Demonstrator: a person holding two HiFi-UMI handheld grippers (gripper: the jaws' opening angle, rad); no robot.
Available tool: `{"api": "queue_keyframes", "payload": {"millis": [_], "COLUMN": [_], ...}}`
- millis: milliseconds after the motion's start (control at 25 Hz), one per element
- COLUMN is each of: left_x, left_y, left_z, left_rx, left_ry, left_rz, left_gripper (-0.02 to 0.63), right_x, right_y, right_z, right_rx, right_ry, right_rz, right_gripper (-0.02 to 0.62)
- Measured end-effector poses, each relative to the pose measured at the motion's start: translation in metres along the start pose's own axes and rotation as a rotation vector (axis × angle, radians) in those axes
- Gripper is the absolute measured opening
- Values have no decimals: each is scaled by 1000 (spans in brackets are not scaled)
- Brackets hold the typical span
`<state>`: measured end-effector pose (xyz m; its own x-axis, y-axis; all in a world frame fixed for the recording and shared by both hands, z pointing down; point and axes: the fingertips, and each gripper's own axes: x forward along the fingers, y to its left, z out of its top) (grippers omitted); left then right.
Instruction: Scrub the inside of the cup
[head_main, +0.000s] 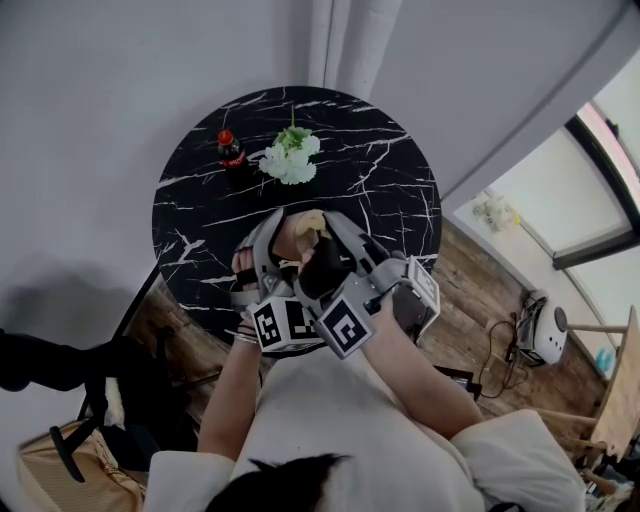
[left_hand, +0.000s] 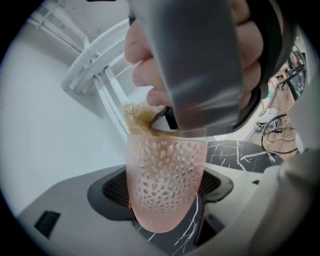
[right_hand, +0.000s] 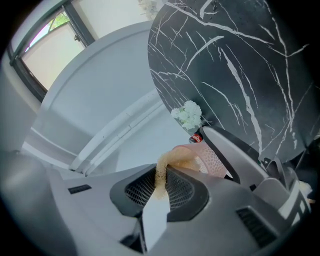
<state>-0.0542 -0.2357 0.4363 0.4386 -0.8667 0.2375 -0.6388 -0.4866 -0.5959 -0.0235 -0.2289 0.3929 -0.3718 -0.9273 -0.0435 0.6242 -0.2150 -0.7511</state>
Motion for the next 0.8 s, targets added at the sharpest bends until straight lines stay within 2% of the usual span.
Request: {"api": "queue_keyframes", "payload": {"millis": [400, 560, 800], "left_x": [4, 5, 4], "left_y": [-5, -3, -4], "left_z": [-14, -23, -37], "left_rx": [-8, -13, -86], "left_ry": [42, 69, 95], "left_rz": [-18, -21, -24], "left_gripper": [376, 376, 376], "right_x": [-2, -2, 1], "right_y": [1, -3, 14], "right_z": [3, -1, -2], "right_rx": [-5, 2, -15], "right_ry": [-1, 11, 22], "right_rz": [3, -36, 19], "right_gripper": [57, 57, 57]}}
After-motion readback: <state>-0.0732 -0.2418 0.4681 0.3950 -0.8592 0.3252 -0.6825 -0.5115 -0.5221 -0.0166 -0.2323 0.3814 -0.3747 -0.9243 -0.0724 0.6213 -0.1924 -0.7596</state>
